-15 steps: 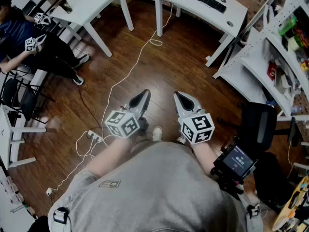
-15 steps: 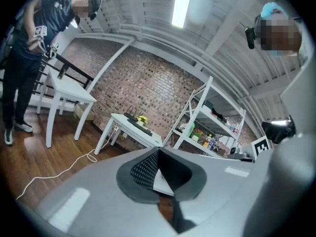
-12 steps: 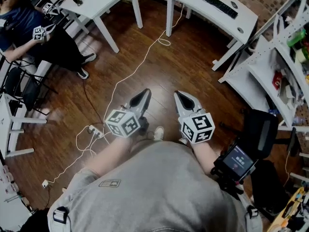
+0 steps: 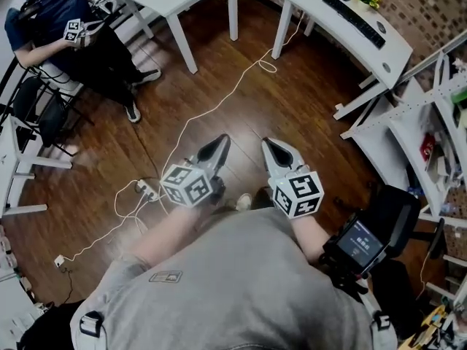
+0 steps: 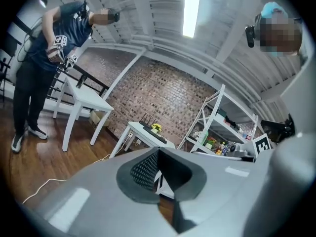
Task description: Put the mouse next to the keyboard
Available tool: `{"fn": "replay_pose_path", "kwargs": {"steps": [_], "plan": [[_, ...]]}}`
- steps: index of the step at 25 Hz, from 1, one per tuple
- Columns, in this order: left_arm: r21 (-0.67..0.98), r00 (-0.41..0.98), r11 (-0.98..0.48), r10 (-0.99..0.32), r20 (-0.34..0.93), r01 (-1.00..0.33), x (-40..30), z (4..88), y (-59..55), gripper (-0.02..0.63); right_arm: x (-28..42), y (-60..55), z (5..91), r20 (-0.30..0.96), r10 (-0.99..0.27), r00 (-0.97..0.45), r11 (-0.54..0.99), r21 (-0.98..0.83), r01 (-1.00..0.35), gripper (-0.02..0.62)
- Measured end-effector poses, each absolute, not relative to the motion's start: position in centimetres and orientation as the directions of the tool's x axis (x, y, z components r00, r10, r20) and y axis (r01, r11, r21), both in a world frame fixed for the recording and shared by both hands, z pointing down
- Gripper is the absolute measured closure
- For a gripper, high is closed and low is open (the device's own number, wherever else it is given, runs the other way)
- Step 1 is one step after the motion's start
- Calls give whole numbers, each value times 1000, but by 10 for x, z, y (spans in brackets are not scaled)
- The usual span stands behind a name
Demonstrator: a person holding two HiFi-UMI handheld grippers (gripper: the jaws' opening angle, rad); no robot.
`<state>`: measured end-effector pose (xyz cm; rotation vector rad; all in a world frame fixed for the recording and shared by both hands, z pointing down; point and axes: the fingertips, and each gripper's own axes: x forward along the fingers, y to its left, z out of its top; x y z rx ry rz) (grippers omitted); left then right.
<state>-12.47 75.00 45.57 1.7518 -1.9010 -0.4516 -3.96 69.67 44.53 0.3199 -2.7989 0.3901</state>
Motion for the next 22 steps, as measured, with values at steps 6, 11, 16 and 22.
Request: {"fn": "replay_pose_path", "kwargs": {"steps": [6,11,16,22], "plan": [[564,-67,137,-988,142,-814,-149,463,736,604,-68,678,452,318,-138,-938,948,-231,-218,581],[560,-91,164,-984,156,-812,-182,470,696,604,-106,639,458,311,-100,-945,955,-237,-179,581],[540,-89,168,-982,169,-825,-225,464,639,604,-154,583,452,291,-100,-952,953,-246,-175,581],[534,-29,106,-988,152,-839,-235,456,558,604,-160,510,444,272,-154,-950,943,-246,-224,581]]}}
